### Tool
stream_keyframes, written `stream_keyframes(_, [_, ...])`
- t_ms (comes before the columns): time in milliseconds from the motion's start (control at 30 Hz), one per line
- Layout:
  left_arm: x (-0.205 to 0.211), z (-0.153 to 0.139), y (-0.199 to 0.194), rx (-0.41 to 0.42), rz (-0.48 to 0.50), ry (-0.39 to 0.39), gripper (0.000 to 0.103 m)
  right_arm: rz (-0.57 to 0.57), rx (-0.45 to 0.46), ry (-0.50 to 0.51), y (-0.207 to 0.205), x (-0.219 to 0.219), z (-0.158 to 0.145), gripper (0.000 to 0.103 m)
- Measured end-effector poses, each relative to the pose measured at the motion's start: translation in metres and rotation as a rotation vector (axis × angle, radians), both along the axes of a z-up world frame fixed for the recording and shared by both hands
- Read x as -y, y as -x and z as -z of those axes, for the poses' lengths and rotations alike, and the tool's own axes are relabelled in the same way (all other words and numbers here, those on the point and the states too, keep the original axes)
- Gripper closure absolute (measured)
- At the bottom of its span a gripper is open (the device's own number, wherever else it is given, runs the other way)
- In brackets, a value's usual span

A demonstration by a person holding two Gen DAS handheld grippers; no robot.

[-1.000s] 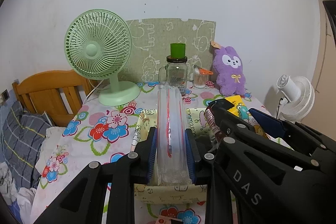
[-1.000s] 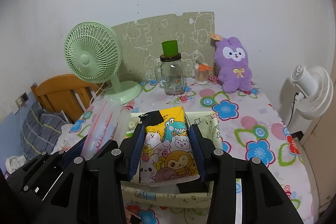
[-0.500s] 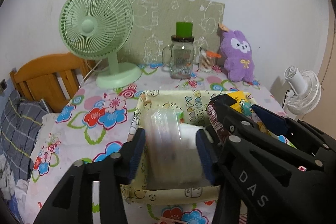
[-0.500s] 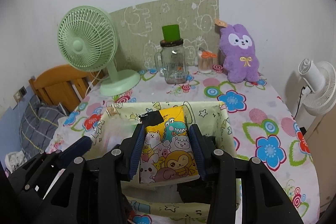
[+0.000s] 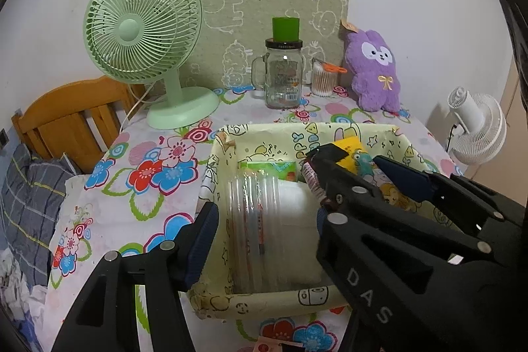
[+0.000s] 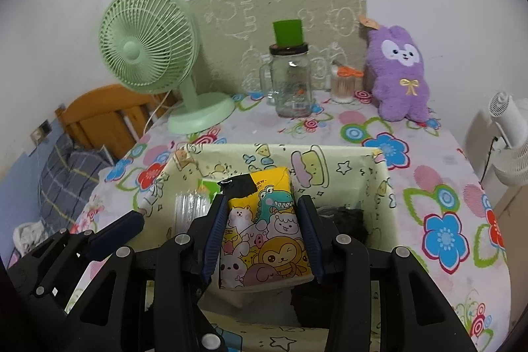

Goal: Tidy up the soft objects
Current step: 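Lower both packs into the box and open both tools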

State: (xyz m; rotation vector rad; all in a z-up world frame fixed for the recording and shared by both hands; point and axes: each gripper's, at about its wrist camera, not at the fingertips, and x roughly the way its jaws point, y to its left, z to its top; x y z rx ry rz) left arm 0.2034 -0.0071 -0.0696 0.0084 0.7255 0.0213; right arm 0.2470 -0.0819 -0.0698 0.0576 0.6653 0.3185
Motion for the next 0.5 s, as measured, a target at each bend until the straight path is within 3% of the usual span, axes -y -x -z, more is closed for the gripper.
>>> stream_keyframes(100, [0.001,0.000,0.001,-0.005,0.009,0.000,0.035,-0.013,-0.007,0.000,0.001,-0.001,0.002,0.054])
stream_keyframes(167, [0.001,0.000,0.003,-0.005,0.019,0.003,0.031,-0.024,-0.010,-0.002,0.002,-0.001,0.002,0.043])
stream_keyframes(233, [0.002,0.001,0.004,-0.008,0.030,0.002,0.030,-0.029,-0.007,-0.001,0.004,0.000,0.002,0.024])
stream_keyframes(500, [0.007,-0.004,0.012,0.011,0.040,-0.002,0.025,-0.001,0.015,-0.003,0.014,0.007,-0.003,0.024])
